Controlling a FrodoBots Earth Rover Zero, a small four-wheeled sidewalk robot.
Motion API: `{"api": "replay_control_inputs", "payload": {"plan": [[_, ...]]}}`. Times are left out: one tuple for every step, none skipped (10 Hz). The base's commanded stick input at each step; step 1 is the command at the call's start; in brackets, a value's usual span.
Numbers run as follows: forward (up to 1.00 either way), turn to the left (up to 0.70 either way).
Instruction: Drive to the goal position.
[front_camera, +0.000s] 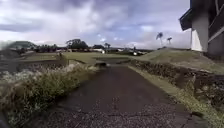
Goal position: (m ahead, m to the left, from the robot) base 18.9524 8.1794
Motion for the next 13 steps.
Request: {"api": "replay_control_inputs", "payload": {"plan": [[0.50,0.00],[0.50,0.00],[0.50,0.00],[0.50,0.00],[0.50,0.00],[0.50,0.00],[0.50,0.00],[0.50,0.00],[0.50,0.00],[0.50,0.00],[0.50,0.00],[0.50,0.00],[0.50,0.00]]}}
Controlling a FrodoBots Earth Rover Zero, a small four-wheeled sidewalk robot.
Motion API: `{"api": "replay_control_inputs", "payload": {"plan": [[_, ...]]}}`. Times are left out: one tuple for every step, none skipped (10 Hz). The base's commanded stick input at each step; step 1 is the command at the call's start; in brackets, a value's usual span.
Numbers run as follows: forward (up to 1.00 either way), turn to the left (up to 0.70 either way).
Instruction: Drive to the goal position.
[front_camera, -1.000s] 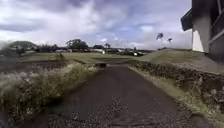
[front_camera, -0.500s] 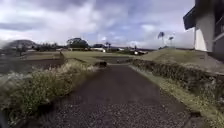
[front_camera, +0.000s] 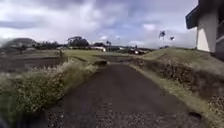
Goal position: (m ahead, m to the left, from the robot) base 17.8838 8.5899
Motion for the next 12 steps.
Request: {"api": "replay_control_inputs", "payload": {"plan": [[0.50,-0.02],[0.50,-0.50],[0.50,-0.50],[0.50,-0.50],[0.50,-0.50],[0.50,-0.20],[0.50,0.00],[0.50,0.00],[0.50,0.00],[0.50,0.00],[0.50,0.00],[0.50,0.00]]}}
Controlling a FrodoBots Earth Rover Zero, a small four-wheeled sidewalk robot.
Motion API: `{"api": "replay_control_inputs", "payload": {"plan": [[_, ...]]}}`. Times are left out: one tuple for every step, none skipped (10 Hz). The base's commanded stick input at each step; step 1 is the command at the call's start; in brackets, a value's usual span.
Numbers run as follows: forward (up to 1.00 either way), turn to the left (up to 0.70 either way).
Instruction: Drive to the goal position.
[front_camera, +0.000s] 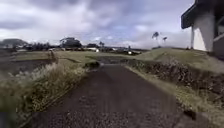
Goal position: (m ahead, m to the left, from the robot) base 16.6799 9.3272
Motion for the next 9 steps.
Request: {"api": "replay_control_inputs", "payload": {"plan": [[0.50,0.00],[0.50,0.00],[0.50,0.00],[0.50,0.00],[0.50,-0.47],[0.50,-0.07],[0.50,0.00],[0.50,0.00],[0.50,0.00]]}}
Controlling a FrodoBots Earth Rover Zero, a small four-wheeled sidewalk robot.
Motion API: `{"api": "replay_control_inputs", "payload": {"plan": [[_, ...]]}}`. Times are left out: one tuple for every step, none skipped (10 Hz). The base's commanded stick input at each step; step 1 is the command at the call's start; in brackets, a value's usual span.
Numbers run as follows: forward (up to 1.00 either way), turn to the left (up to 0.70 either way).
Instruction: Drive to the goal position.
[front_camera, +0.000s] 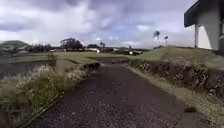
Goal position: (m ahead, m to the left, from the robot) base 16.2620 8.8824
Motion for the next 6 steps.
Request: {"api": "replay_control_inputs", "payload": {"plan": [[0.50,0.00],[0.50,0.00],[0.50,0.00],[0.50,0.00],[0.50,0.00],[0.50,0.00]]}}
